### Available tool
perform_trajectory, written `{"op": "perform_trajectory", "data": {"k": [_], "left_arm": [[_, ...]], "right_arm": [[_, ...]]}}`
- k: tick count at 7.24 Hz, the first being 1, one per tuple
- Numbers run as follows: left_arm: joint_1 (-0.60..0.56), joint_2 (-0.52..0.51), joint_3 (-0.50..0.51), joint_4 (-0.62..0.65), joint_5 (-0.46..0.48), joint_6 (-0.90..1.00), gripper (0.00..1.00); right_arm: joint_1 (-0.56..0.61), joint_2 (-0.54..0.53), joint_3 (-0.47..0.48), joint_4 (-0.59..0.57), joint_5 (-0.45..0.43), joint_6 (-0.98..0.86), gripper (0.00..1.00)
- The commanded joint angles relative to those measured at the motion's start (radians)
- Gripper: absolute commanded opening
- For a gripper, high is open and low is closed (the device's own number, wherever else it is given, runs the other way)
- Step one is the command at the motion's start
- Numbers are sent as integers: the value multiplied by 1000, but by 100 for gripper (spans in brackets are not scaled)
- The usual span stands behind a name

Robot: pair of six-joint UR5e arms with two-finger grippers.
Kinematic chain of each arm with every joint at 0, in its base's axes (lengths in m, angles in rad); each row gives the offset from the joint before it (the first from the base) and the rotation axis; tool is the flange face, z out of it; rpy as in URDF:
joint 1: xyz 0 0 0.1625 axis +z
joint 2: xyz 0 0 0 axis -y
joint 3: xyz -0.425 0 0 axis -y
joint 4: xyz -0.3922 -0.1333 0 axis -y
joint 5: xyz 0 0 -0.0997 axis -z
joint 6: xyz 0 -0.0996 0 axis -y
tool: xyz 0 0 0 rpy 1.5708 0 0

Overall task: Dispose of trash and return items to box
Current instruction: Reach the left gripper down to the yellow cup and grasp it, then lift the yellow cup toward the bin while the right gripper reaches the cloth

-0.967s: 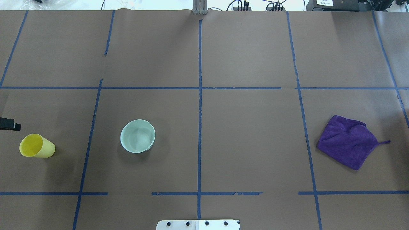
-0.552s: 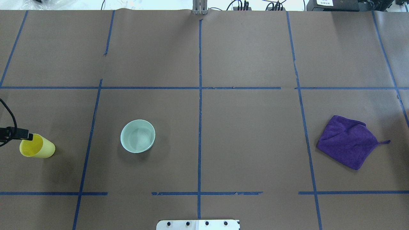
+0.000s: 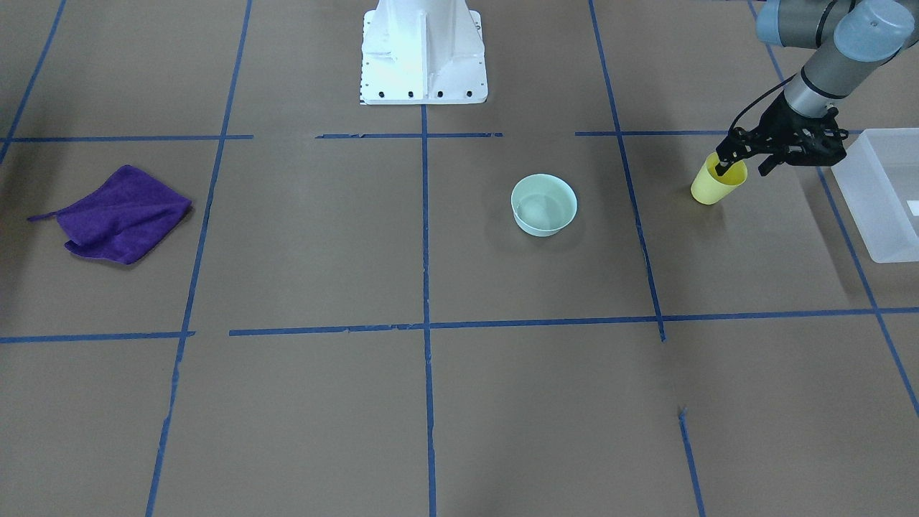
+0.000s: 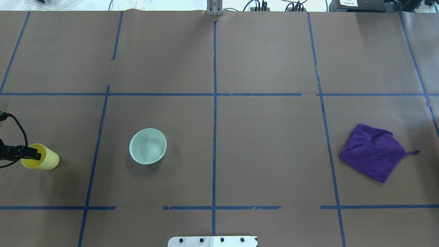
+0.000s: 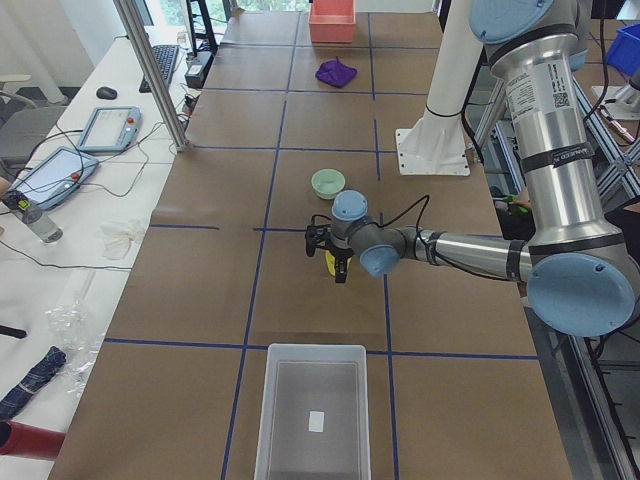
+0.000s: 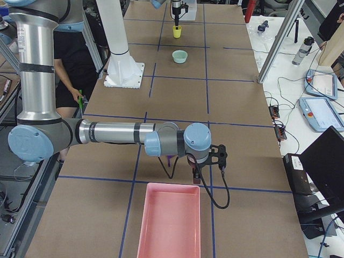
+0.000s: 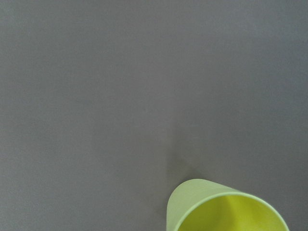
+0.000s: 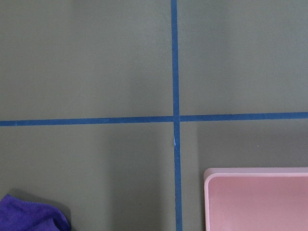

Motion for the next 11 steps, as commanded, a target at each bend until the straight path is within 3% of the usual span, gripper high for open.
{"op": "perform_trajectory", "data": {"k": [1, 2, 3, 7, 9, 10, 11], "left_arm": [[3, -8, 22, 1, 2, 1, 46], [3, -8, 20, 1, 0, 1, 17], [2, -8, 14, 1, 0, 4, 0], [-79, 14, -113, 7, -18, 7, 0], [-131, 27, -148, 8, -122, 7, 0], [-141, 56, -208, 51, -126, 27, 0], [-154, 57, -273, 174, -123, 121, 0]], "right_arm": [[-2, 2, 0, -2, 0, 1, 100], [-5, 6, 2, -3, 2, 7, 100], [-8, 12, 2, -5, 5, 48, 100], [-35, 8, 37, 0, 9, 70, 100], [-112, -20, 112, 2, -13, 180, 100], [-162, -46, 167, 3, -77, 240, 100], [-204, -69, 185, 61, -87, 297, 100]]}}
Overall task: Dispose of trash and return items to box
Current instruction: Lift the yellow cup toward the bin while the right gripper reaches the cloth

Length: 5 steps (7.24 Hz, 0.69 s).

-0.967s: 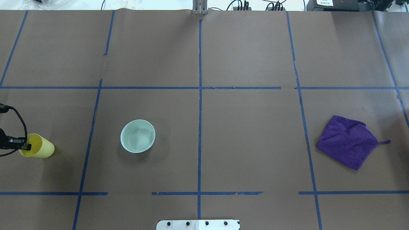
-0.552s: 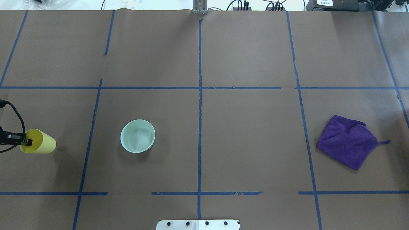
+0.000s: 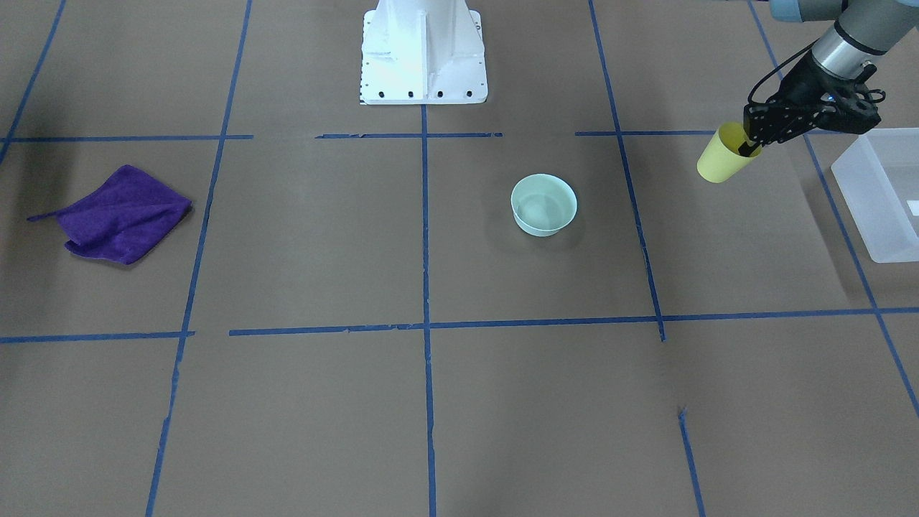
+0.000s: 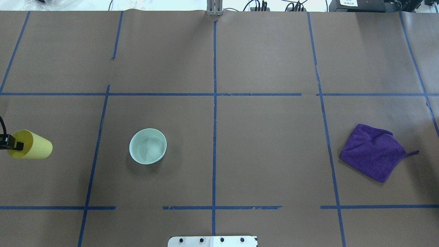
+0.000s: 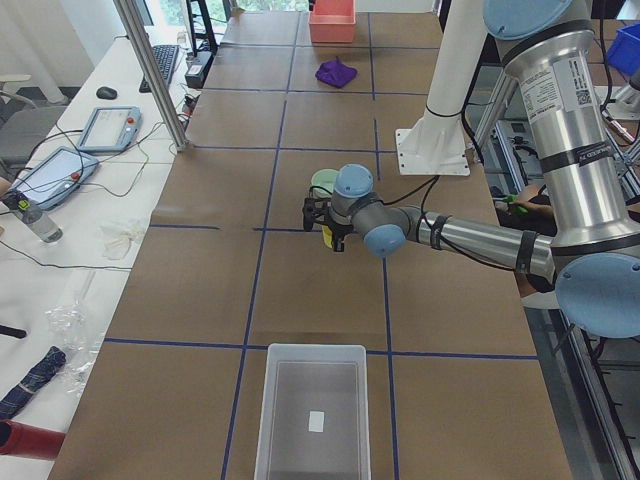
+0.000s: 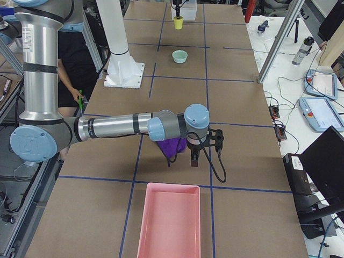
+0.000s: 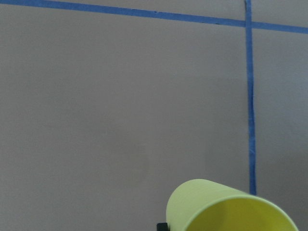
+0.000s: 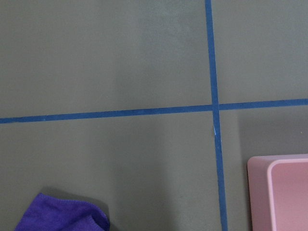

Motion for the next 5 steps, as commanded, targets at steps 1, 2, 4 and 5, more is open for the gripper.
{"op": "perform_trajectory", "data": {"k": [1, 2, 4, 5], "left_arm": [[-80, -2, -112, 196, -1, 163, 0], [-142, -3, -114, 205, -3, 209, 0], [-211, -26, -120, 284, -4, 329, 0], [-269, -98, -122, 391, -4, 402, 0]], "right_arm": [[-117, -47, 41, 208, -34, 242, 100], [-187, -79, 39, 340, -44, 382, 100], [-311, -80, 39, 398, -114, 534, 100], [-388, -80, 39, 450, -186, 626, 100]]}}
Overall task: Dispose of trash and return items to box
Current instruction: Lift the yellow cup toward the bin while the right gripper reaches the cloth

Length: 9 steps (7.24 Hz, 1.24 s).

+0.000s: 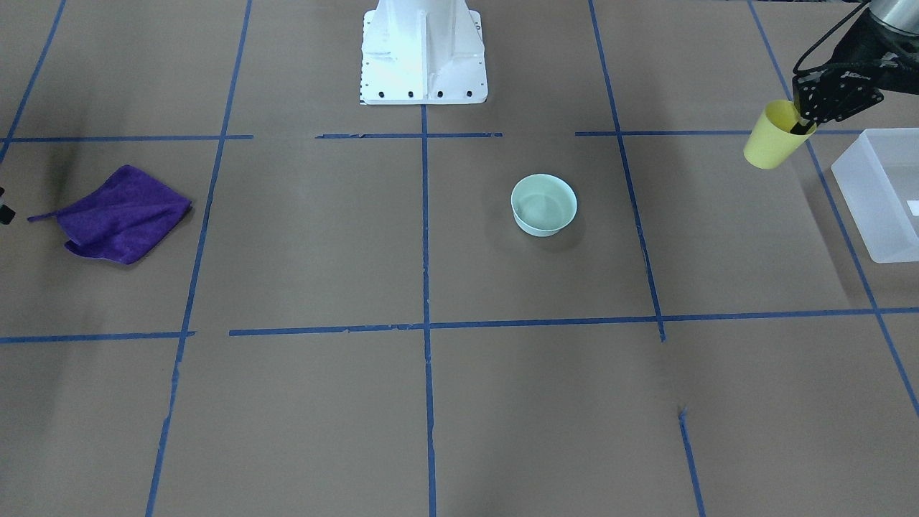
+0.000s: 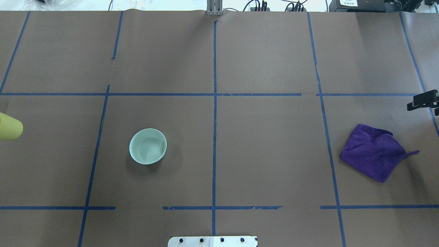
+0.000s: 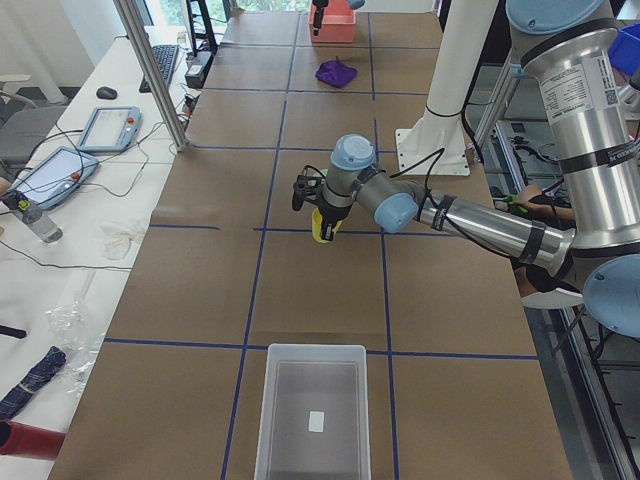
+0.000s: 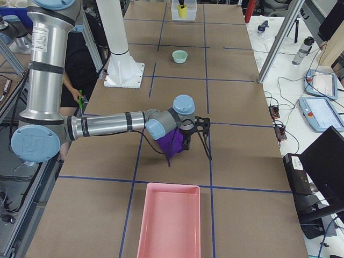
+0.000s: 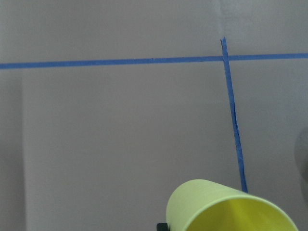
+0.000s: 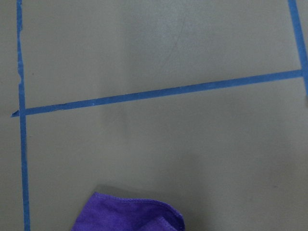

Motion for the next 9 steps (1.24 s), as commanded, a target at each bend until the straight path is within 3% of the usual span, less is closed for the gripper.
{"op": "perform_trajectory", "data": {"k": [1, 3, 5, 8, 9], "left_arm": [[-137, -144, -5, 249, 0, 199, 0], [-286, -223, 12, 423, 6, 408, 0], [-360, -223, 42, 448, 6, 516, 0], [-495, -259, 186, 448, 6, 737, 0], [-499, -264, 208, 447, 7, 754, 0]], "right_arm": [[-170, -1, -1, 71, -130, 167, 100], [-252, -1, -6, 73, -155, 199, 100], [-327, 5, -32, 73, -210, 202, 100], [-351, 13, -56, 71, -209, 202, 100], [-351, 10, -55, 68, -199, 202, 92]]}}
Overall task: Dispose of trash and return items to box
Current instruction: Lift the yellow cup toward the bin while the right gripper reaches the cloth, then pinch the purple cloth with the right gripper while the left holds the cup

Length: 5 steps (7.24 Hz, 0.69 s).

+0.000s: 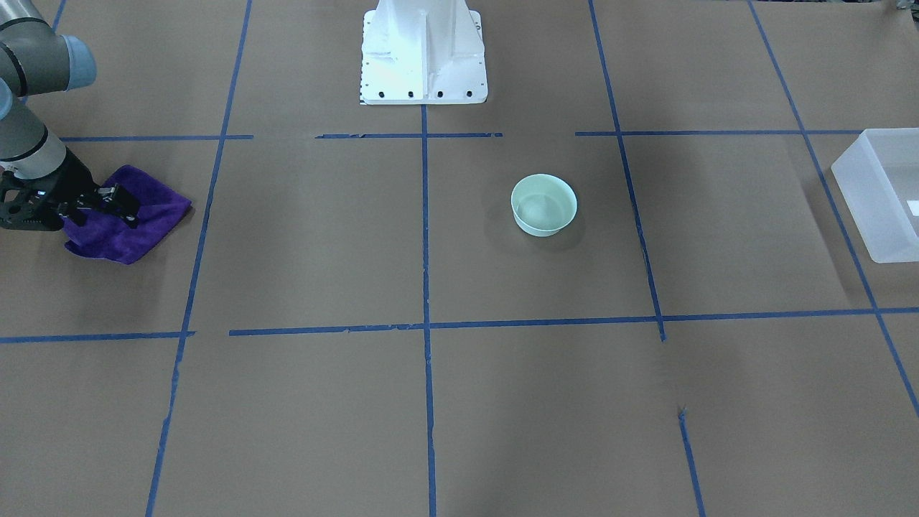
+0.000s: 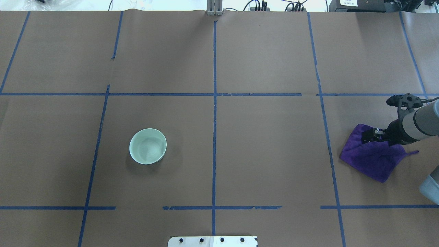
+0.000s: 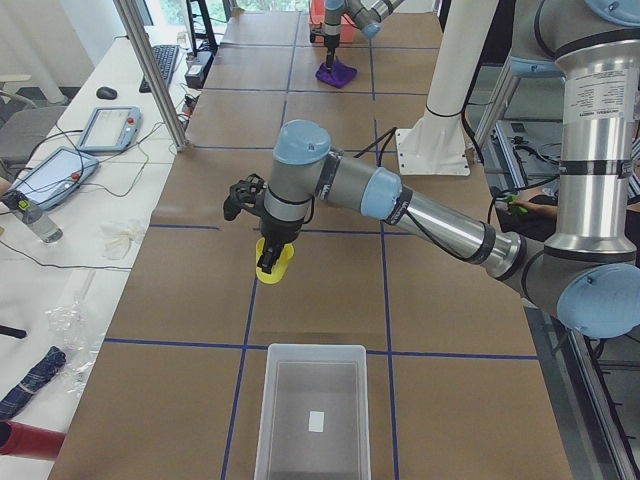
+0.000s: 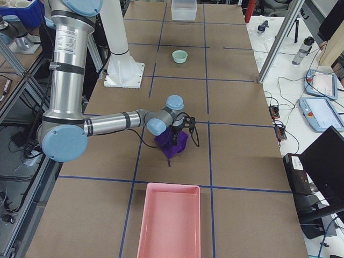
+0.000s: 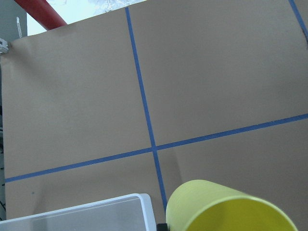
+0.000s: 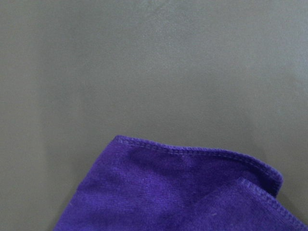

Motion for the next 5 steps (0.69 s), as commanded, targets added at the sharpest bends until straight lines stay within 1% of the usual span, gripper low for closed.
{"op": "perform_trajectory", "data": {"k": [1, 2, 3, 4, 5], "left_arm": [[-24, -12, 61, -1, -1, 84, 0], [-38, -12, 93, -2, 1, 110, 0], [-61, -12, 101, -4, 5, 124, 0], [-68, -12, 103, -4, 33, 127, 0], [-76, -12, 127, -7, 50, 129, 0]], "right_arm": [[0, -8, -1, -7, 9, -3, 55], [2, -11, 1, -10, 10, -6, 11], [3, -15, -1, -12, 10, -9, 0], [5, -18, 1, -14, 9, -9, 0], [5, -19, 3, -12, 3, -8, 0]]}}
